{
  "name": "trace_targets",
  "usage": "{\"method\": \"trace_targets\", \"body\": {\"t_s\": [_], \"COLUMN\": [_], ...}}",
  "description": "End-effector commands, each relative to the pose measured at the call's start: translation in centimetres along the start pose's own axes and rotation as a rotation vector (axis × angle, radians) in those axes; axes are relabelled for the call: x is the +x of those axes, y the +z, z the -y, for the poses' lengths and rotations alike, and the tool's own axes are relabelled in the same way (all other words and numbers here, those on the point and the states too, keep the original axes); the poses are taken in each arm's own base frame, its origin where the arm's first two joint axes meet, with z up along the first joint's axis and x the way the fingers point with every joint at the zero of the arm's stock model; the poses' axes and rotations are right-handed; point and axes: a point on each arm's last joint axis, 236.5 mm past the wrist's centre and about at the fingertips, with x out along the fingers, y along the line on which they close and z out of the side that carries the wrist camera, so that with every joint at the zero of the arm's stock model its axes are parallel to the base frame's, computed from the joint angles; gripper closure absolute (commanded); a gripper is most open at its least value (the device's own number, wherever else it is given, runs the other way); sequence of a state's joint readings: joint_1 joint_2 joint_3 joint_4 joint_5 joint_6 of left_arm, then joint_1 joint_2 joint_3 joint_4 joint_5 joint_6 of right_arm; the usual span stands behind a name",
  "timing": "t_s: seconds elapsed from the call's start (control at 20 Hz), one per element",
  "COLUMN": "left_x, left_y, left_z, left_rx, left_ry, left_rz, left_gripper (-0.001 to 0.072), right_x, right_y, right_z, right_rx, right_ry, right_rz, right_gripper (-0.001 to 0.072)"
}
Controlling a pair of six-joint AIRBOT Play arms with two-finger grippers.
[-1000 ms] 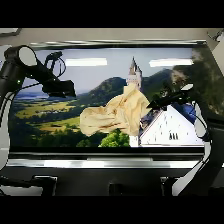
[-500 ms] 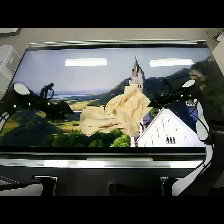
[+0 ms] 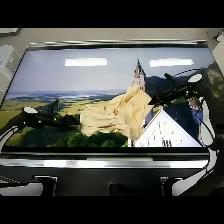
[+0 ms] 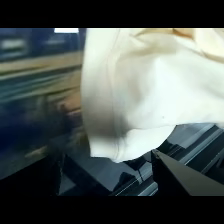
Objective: Fold the clothes and pants, and hang the long-sleeved shirts on hangers.
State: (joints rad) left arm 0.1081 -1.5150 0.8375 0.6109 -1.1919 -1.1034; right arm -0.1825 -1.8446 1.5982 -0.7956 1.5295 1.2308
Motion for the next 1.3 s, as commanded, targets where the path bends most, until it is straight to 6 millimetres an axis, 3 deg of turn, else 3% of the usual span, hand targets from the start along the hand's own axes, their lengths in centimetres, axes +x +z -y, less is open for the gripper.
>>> {"method": "trace_targets", "body": {"t_s": [0.0, 0.15, 0.3, 0.35, 0.4, 0.45, 0.6, 0.75, 0.9, 1.0, 1.1, 1.2, 1.25], "left_x": [1.2, 2.8, 3.8, 4.1, 4.3, 4.5, 4.4, 2.5, -3.0, -8.6, -15.8, -23.1, -26.3], "left_y": [0.7, 0.2, 0.9, 1.0, 1.0, 0.8, 1.1, 3.0, 7.4, 10.8, 13.2, 13.2, 12.0], "left_z": [0.2, -0.2, 0.7, 1.2, 1.5, 1.9, 3.4, 6.6, 12.7, 17.6, 23.7, 30.5, 33.7], "left_rx": [0.014, 0.001, 0.022, 0.025, 0.036, 0.048, 0.086, 0.166, 0.297, 0.416, 0.563, 0.710, 0.771], "left_ry": [-0.044, -0.049, -0.059, -0.067, -0.069, -0.070, -0.087, -0.123, -0.161, -0.129, -0.063, -0.018, -0.012], "left_rz": [0.024, -0.008, 0.018, 0.024, 0.019, 0.012, 0.004, 0.032, 0.152, 0.283, 0.448, 0.628, 0.704], "left_gripper": [0.0080, 0.0083, 0.0097, 0.0208, 0.0463, 0.0668, 0.0689, 0.0690, 0.0690, 0.0691, 0.0691, 0.0690, 0.0690], "right_x": [-0.9, -1.5, -2.0, -2.2, -2.3, -2.4, -3.0, -4.7, -9.0, -13.8, -19.8, -25.1, -27.4], "right_y": [-0.3, -0.2, -0.2, -0.2, -0.2, -0.2, -0.1, 0.7, 2.9, 4.9, 6.0, 4.8, 3.2], "right_z": [-1.0, -1.7, -2.2, -2.4, -2.5, -2.6, -3.4, -7.1, -12.0, -15.2, -18.9, -22.9, -25.2], "right_rx": [-0.007, -0.021, -0.035, -0.039, -0.041, -0.044, -0.059, -0.121, -0.256, -0.357, -0.427, -0.505, -0.547], "right_ry": [0.001, -0.003, -0.008, -0.009, -0.009, -0.010, -0.009, 0.067, 0.074, 0.011, -0.044, -0.078, -0.087], "right_rz": [0.005, 0.020, 0.033, 0.037, 0.038, 0.043, 0.060, 0.143, 0.362, 0.584, 0.834, 1.022, 1.092], "right_gripper": [0.0684, 0.0684, 0.0684, 0.0684, 0.0684, 0.0684, 0.0684, 0.0685, 0.0686, 0.0687, 0.0687, 0.0687, 0.0687]}}
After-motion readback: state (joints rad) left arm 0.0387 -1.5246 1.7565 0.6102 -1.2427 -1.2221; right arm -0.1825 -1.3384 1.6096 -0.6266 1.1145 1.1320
